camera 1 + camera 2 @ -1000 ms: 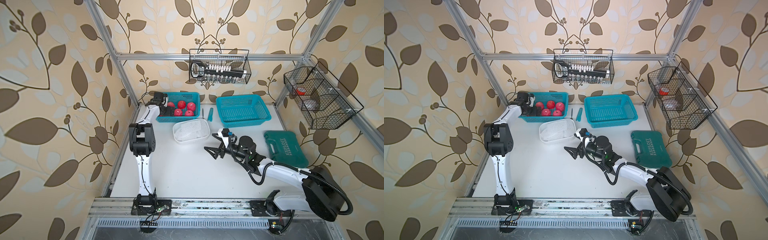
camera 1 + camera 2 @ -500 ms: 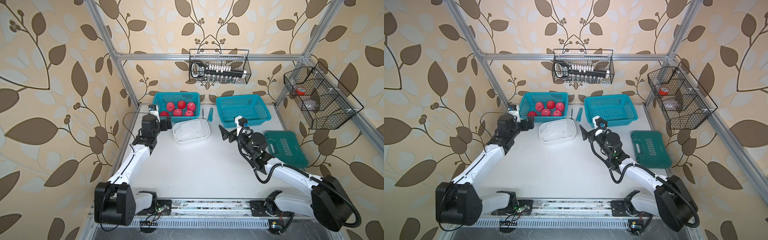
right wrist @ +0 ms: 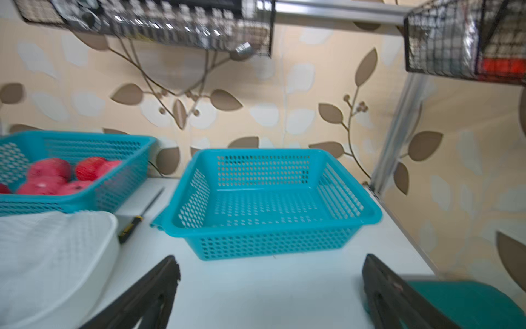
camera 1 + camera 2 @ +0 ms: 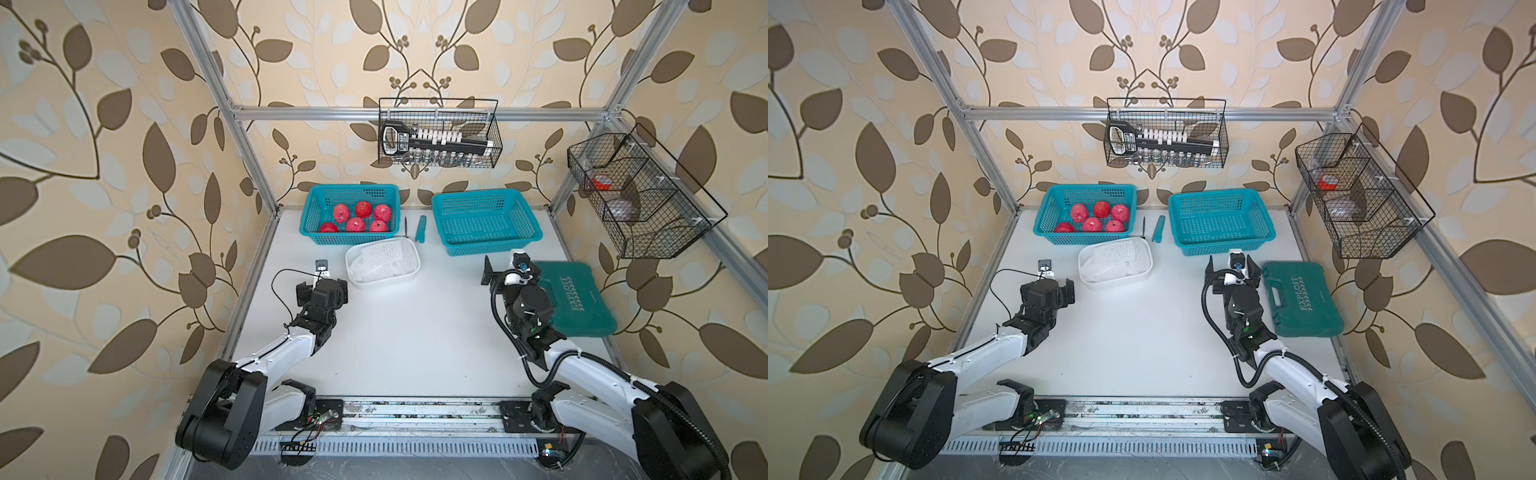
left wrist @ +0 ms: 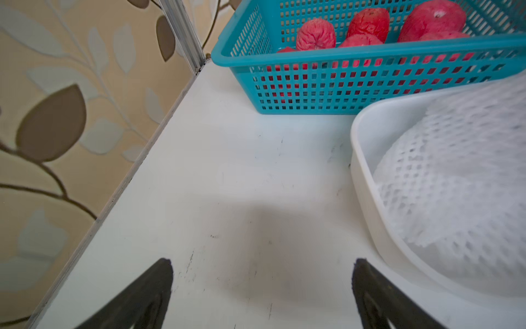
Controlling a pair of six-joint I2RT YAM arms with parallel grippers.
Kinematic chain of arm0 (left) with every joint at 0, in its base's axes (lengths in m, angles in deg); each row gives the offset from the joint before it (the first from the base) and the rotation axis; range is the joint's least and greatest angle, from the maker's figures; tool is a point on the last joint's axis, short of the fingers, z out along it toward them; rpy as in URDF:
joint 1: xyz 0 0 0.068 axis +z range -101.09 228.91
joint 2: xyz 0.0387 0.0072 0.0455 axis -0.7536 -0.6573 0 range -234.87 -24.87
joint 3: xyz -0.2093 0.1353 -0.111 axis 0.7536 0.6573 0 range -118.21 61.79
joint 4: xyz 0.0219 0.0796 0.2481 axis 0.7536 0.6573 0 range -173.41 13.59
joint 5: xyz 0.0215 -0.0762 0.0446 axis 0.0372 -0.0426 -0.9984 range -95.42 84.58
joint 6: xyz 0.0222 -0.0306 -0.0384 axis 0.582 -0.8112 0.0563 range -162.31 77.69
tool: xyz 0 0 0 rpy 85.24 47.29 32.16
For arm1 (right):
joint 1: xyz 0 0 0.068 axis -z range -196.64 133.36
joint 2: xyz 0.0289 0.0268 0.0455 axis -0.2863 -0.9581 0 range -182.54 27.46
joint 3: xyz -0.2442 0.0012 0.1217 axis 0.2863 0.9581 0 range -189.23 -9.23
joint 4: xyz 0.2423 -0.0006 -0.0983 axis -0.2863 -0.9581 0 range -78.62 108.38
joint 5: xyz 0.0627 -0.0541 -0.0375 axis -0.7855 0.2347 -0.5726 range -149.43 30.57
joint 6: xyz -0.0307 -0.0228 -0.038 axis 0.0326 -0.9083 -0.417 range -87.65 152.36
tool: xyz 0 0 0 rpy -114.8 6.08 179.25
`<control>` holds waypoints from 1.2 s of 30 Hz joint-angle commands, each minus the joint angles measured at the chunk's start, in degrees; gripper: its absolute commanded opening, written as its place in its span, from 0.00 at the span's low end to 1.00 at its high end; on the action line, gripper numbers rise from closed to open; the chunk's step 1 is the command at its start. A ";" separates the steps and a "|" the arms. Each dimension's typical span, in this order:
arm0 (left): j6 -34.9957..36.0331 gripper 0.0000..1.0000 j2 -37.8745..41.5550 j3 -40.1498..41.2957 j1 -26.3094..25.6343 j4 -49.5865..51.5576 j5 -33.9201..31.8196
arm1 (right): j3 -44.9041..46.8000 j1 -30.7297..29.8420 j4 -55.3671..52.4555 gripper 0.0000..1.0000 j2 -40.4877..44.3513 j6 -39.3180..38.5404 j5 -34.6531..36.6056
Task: Remove foam nets from apples
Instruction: Reset both arms
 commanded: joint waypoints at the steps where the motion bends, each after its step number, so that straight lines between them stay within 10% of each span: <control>1: 4.51 0.99 -6.01 0.08 0.62 -12.70 -1.16 | 2.06 4.15 0.79 1.00 -3.29 6.40 2.14; 28: 9.00 0.99 -17.24 12.16 3.15 -46.89 13.26 | 9.34 9.69 17.47 1.00 -12.09 0.00 -2.27; 36: -3.07 0.99 -16.50 0.16 12.94 -21.59 13.83 | 7.97 10.87 24.19 1.00 -21.52 1.09 -2.75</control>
